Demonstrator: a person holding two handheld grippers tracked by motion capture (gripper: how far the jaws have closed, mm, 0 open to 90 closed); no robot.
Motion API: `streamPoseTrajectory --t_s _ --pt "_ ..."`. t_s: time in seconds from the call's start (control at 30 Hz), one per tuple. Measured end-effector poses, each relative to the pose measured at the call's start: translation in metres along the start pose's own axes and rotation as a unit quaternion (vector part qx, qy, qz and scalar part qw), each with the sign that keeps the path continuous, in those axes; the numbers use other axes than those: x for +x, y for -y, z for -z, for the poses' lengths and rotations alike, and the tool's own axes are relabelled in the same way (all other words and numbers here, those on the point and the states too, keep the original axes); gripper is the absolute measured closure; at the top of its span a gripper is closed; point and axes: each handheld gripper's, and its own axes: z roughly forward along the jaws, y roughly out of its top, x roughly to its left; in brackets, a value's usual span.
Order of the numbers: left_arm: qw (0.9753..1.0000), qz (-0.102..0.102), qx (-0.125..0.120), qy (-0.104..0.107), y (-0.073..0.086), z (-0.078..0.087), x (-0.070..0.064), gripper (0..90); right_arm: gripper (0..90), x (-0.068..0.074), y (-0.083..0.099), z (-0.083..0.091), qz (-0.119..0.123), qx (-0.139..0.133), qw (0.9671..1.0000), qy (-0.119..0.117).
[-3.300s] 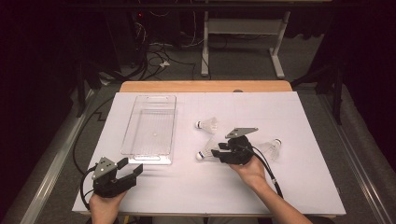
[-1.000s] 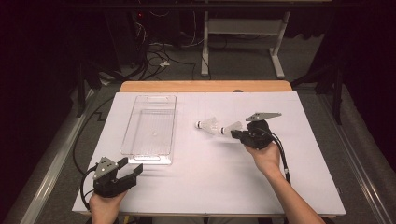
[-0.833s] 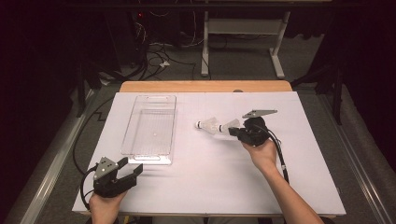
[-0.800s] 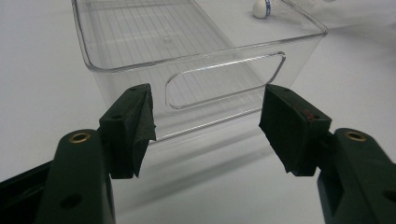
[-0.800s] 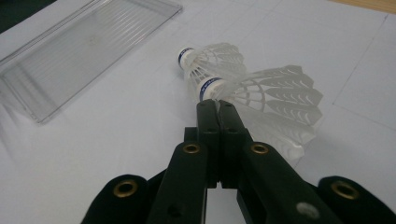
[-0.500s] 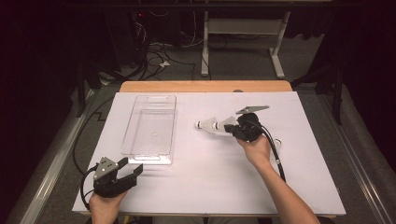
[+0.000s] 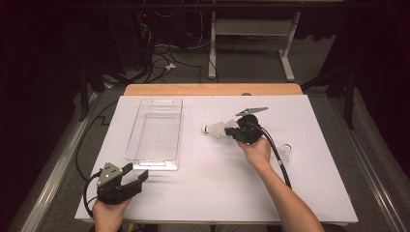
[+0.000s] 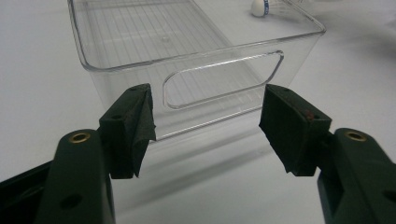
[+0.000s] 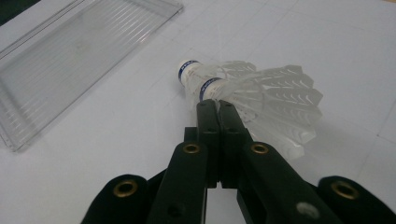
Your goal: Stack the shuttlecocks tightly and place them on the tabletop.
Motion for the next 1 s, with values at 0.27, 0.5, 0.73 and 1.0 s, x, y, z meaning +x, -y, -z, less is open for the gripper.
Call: streamPoseTrajectory --t_s 0.27,0.5,0.73,1.0 --pt "1.0 -0.002 0.001 0.001 0.0 0.0 0.0 35.9 90.0 0.002 0.0 -0.01 -0.007 -0.001 0.9999 -0.01" --pt "1.0 -0.003 0.001 0.002 0.0 0.0 -0.001 35.9 90.0 0.002 0.001 -0.018 -0.015 -0.003 0.9998 -0.016" --pt "1.0 -0.004 0.002 0.002 0.0 0.0 -0.001 35.9 90.0 0.0 0.002 -0.02 -0.022 -0.008 0.9995 -0.019" --pt "1.0 -0.004 0.005 0.0 0.0 -0.001 -0.001 35.9 90.0 0.0 0.004 -0.023 -0.021 -0.004 0.9997 -0.011"
